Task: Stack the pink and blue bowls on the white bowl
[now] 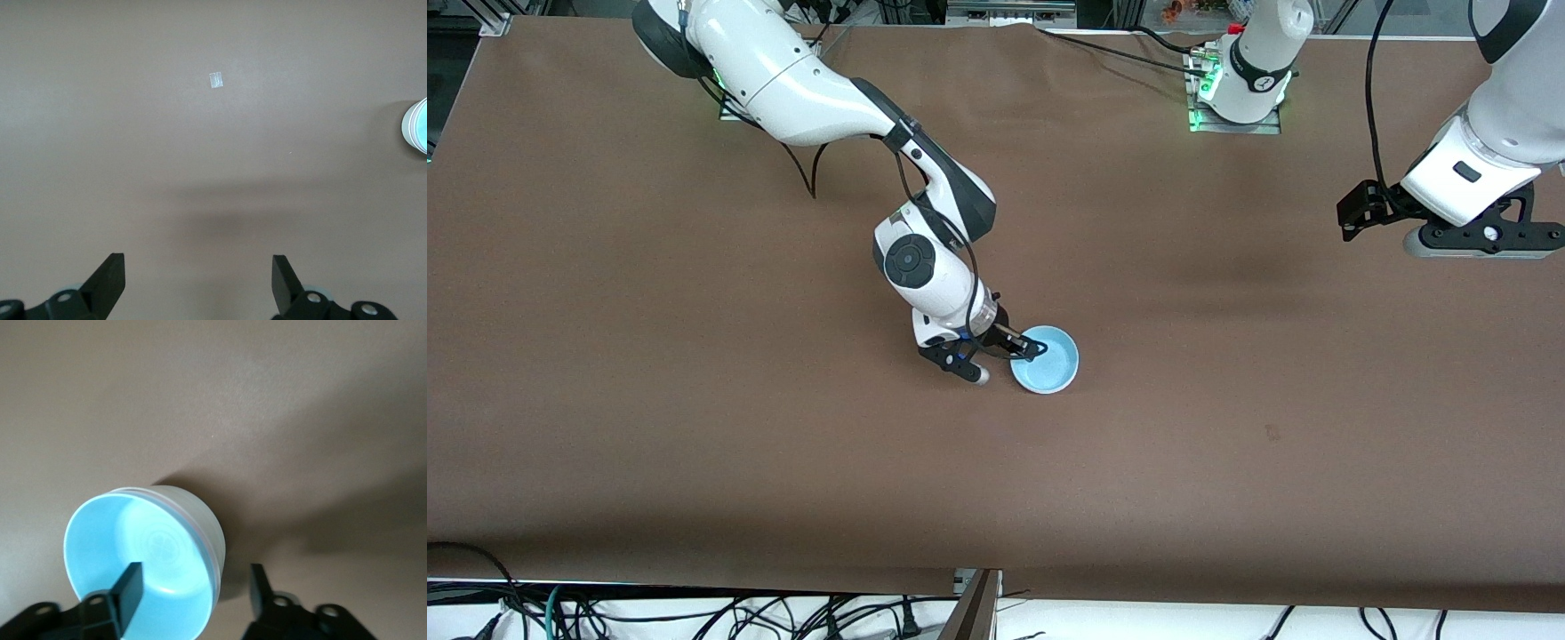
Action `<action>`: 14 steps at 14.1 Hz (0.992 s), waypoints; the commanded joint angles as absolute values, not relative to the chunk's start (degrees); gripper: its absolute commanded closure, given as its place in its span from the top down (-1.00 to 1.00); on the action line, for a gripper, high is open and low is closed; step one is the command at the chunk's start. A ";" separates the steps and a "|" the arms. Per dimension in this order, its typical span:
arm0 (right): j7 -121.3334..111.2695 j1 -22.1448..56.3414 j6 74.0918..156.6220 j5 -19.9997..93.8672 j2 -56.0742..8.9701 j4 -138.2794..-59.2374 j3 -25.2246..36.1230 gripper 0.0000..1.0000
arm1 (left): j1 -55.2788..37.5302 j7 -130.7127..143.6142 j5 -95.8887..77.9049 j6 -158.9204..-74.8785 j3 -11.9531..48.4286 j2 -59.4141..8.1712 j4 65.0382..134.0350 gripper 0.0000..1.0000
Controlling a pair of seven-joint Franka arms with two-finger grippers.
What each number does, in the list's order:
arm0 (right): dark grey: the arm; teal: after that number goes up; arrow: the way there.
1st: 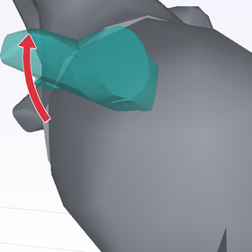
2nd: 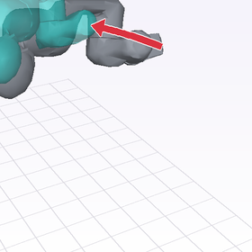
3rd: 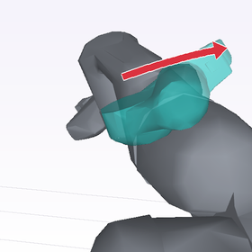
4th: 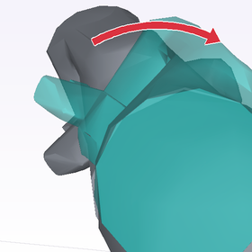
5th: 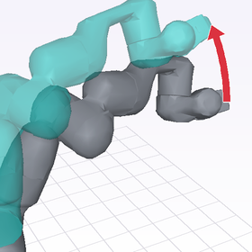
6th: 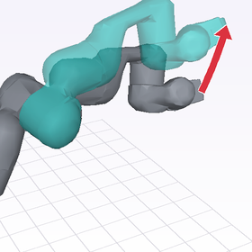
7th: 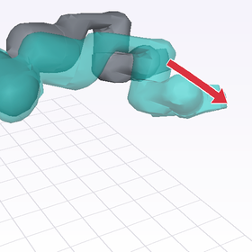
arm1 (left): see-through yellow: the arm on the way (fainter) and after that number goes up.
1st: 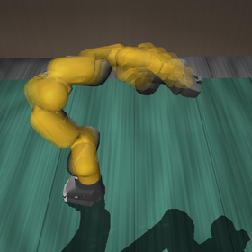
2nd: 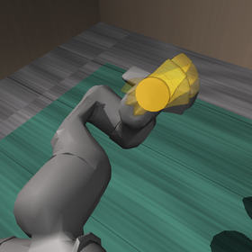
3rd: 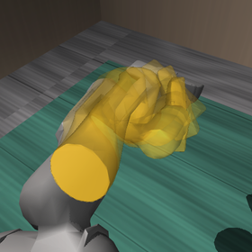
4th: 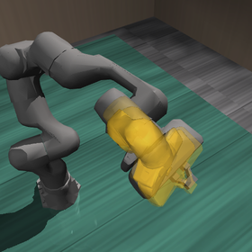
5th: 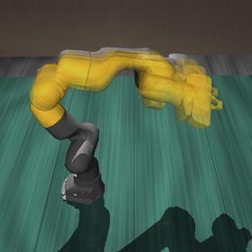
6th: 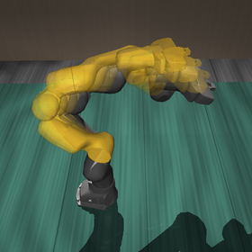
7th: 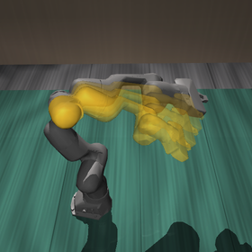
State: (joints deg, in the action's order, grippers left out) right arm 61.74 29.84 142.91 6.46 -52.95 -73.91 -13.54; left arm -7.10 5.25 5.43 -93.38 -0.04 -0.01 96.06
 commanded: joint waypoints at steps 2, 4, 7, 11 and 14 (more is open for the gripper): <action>62.84 29.97 138.00 5.27 -53.44 -70.23 -12.92 1.00 | -7.21 3.69 3.96 -94.22 -0.44 1.41 97.47 0.96; 62.14 29.71 134.32 3.35 -52.04 -70.05 -11.96 1.00 | -7.21 3.69 3.87 -94.39 -0.44 1.32 97.47 1.00; 53.48 27.08 121.52 -0.78 -46.60 -70.05 -11.43 1.00 | -7.21 3.87 3.87 -94.66 -0.35 1.41 97.12 1.00; 29.85 19.00 101.21 -2.46 -37.03 -71.19 -11.16 1.00 | -7.29 4.48 4.30 -94.66 0.27 2.54 96.24 1.00; 15.08 12.68 91.08 -2.46 -28.95 -73.73 -9.94 1.00 | -7.21 4.48 4.39 -94.57 0.00 3.51 96.50 1.00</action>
State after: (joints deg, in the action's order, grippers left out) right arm 23.92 16.20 95.40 -1.78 -35.64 -68.71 -10.16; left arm -7.13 5.21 5.38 -94.50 0.35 1.96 95.97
